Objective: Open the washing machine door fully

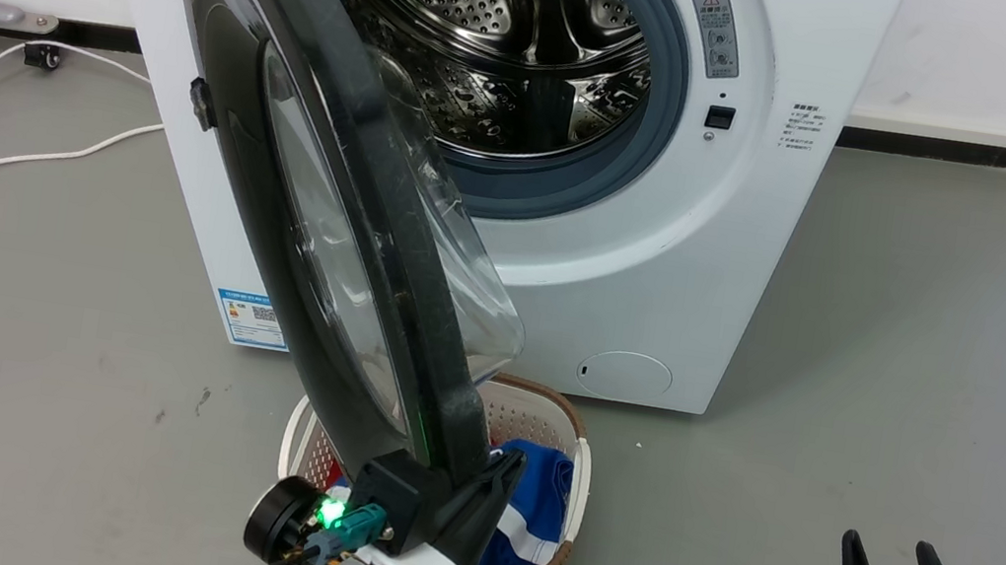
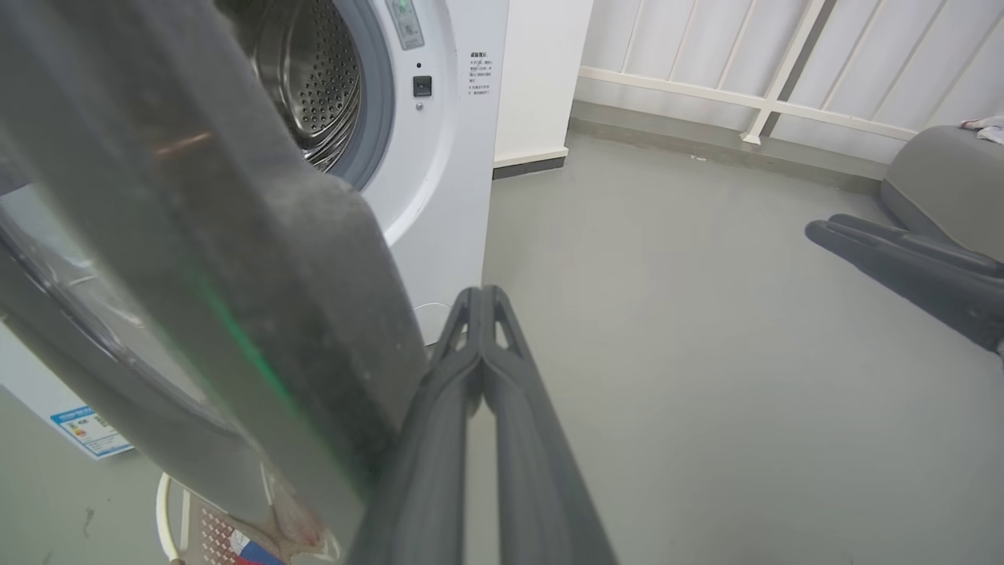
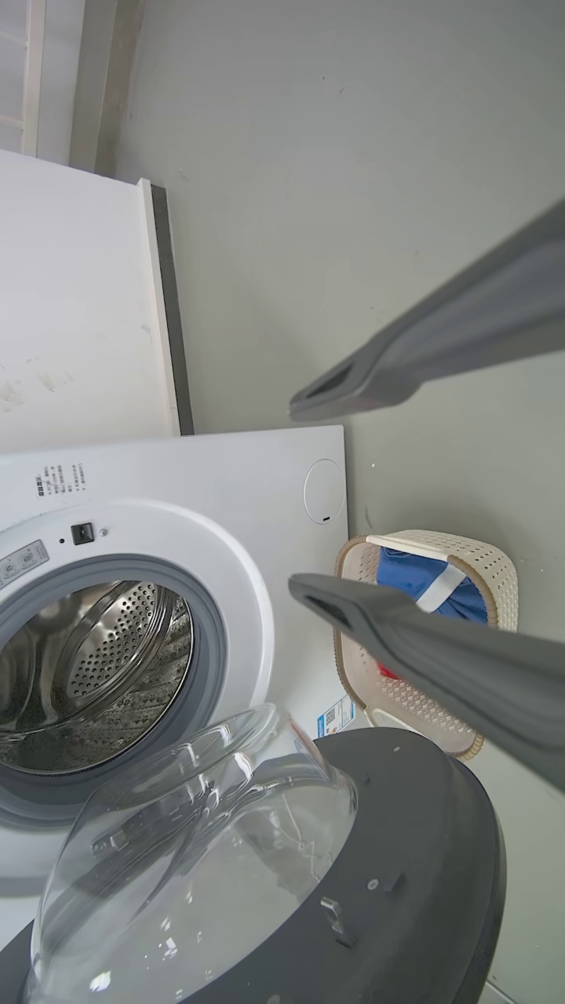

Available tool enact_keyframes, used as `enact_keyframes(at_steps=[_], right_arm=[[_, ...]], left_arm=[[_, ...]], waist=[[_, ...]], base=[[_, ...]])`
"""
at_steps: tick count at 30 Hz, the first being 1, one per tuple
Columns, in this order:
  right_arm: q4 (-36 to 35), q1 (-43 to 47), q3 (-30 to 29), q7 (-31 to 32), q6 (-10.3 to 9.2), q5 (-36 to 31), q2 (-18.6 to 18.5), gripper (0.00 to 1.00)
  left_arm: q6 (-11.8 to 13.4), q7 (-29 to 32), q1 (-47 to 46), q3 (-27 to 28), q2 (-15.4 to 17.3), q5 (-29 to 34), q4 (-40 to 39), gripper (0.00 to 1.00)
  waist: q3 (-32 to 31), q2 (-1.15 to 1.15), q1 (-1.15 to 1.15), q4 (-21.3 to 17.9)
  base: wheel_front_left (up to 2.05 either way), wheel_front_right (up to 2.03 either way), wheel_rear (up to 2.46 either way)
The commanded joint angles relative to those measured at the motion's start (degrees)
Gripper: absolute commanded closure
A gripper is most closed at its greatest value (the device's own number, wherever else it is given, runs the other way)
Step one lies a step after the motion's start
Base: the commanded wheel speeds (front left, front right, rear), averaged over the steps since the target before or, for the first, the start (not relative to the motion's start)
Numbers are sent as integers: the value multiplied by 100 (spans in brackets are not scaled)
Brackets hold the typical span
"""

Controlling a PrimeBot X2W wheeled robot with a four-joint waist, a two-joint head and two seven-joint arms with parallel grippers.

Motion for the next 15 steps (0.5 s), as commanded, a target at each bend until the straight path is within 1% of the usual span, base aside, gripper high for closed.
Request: enact_keyframes(at_steps=[1,3,10,15], right_arm=[[16,-21,1,-17,1,49,10,0],[37,-25,-10,-22,1,62,10,0],[128,-69,-39,-69,1,104,10,0],[214,-70,-68,-113,1,123,10,0]], left_arm=[[31,-41,9,41,37,-36,40,100],[5,-88,42,86,56,-98,59,100],[175,-136,197,195,112,-166,-21,100],[199,-131,335,152,110,-227,-146,100]], waist=[[-3,0,0,5],[-2,0,0,13],[-18,0,0,91],[-42,0,0,234]], base=[[0,0,0],[0,0,0],[0,0,0],[0,0,0]])
